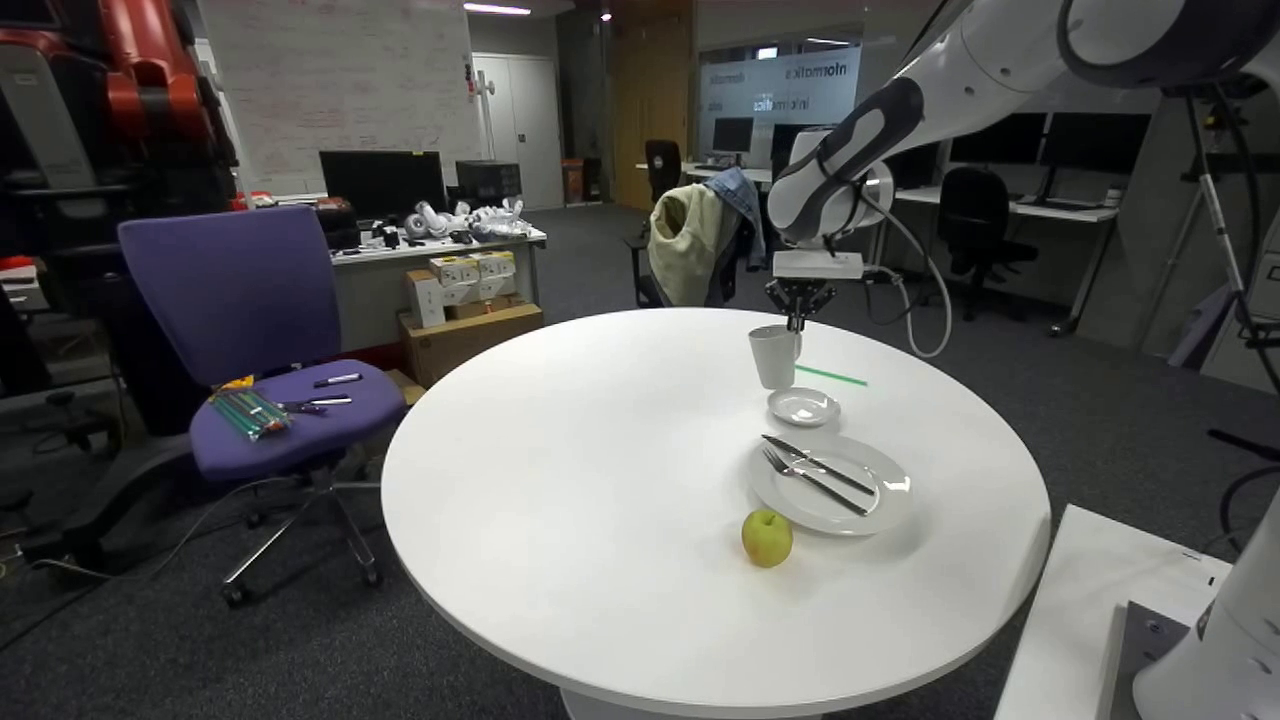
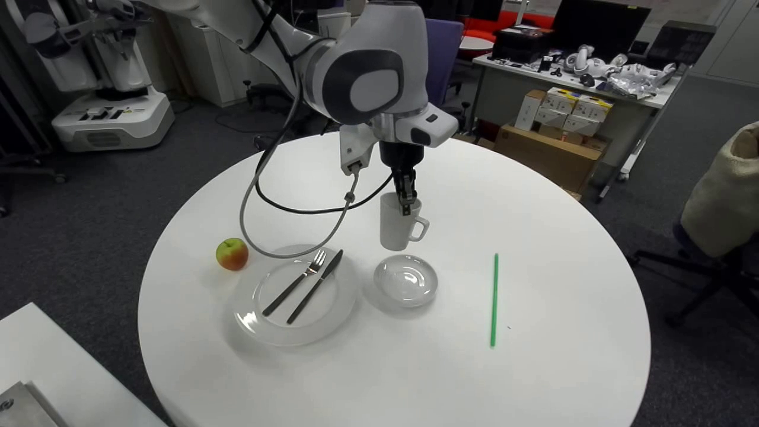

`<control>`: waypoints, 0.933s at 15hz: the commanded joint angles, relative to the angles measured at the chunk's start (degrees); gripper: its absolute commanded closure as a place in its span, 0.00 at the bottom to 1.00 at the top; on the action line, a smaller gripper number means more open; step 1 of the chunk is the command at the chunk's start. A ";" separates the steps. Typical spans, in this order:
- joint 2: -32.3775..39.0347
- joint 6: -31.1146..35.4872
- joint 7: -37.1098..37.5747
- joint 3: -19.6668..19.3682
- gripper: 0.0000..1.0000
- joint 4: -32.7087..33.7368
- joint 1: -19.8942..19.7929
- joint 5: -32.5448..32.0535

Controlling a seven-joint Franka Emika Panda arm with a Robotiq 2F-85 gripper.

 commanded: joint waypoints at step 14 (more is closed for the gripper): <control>1.35 4.88 6.52 0.04 0.99 -1.98 -1.63 3.01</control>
